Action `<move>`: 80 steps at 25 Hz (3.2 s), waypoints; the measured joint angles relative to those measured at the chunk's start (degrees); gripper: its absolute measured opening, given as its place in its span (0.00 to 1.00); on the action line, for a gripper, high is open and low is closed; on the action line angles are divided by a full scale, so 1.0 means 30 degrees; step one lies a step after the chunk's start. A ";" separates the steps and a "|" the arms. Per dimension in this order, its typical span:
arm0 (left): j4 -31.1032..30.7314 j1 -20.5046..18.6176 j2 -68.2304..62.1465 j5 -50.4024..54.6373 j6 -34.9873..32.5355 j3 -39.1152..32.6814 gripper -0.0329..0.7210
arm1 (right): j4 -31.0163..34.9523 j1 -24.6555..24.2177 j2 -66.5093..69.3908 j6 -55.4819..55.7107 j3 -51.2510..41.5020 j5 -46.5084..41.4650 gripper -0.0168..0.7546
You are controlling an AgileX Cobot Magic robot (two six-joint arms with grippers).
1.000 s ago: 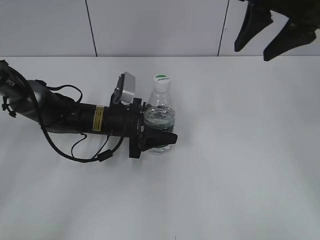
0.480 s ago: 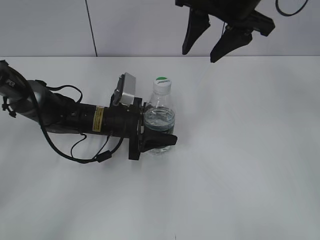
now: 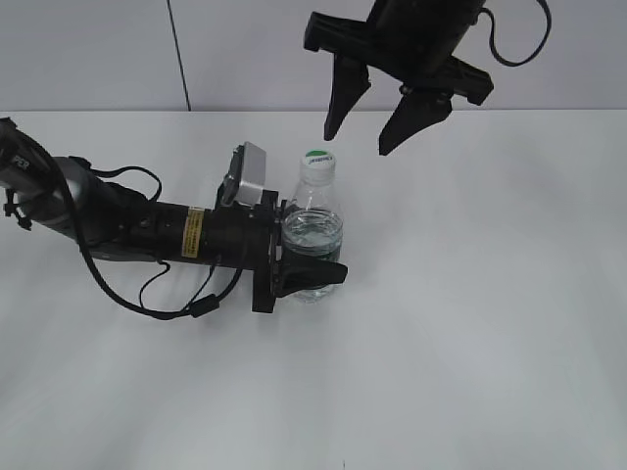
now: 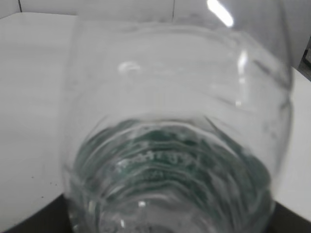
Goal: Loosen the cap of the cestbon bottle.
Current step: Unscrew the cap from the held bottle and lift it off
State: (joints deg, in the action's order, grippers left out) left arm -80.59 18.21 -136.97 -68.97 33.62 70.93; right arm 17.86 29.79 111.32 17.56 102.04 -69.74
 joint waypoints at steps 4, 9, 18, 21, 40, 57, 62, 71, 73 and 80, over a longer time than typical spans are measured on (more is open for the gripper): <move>0.0051 0.0000 0.0000 0.0062 0.0000 0.0000 0.59 | 0.0000 0.0354 0.0292 0.0317 0.0015 0.0000 0.59; 0.0108 0.0000 0.0000 0.0138 0.0000 0.0000 0.59 | 0.0023 0.0697 0.0453 0.0583 0.0015 0.0000 0.59; 0.0197 0.0000 0.0000 0.0359 0.0000 0.0097 0.59 | 0.0430 0.0697 0.0735 0.0675 0.0022 0.0832 0.59; 0.0213 0.0000 0.0000 0.0381 0.0000 0.0097 0.59 | 0.0408 0.0697 0.0742 0.0675 0.0224 0.1108 0.59; 0.0240 0.0000 0.0000 0.0420 -0.0110 0.0097 0.59 | -0.0705 0.1317 0.1416 0.0677 0.0299 0.1386 0.59; 0.0256 0.0000 0.0000 0.0436 -0.0114 0.0113 0.59 | -0.0801 0.1317 0.1430 0.0275 0.0299 0.1260 0.50; 0.0256 0.0014 0.0000 0.0436 -0.0114 0.0110 0.59 | -0.0674 0.1338 0.1430 0.0131 0.0299 0.1277 0.42; 0.0238 0.0014 0.0000 0.0456 -0.0149 0.0110 0.59 | -0.0478 0.1354 0.1589 -0.0464 0.0454 0.0962 0.40; 0.0238 0.0014 0.0000 0.0456 -0.0189 0.0110 0.59 | -0.0435 0.1354 0.1612 -0.0644 0.0490 0.0847 0.40; 0.0202 0.0014 0.0000 0.0456 -0.0255 0.0110 0.59 | -0.0415 0.1354 0.1612 -0.1884 0.0511 0.0681 0.40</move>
State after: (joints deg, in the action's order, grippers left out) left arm -79.98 18.25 -136.97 -67.60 32.86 71.26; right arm 16.61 33.85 116.15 11.91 103.58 -67.70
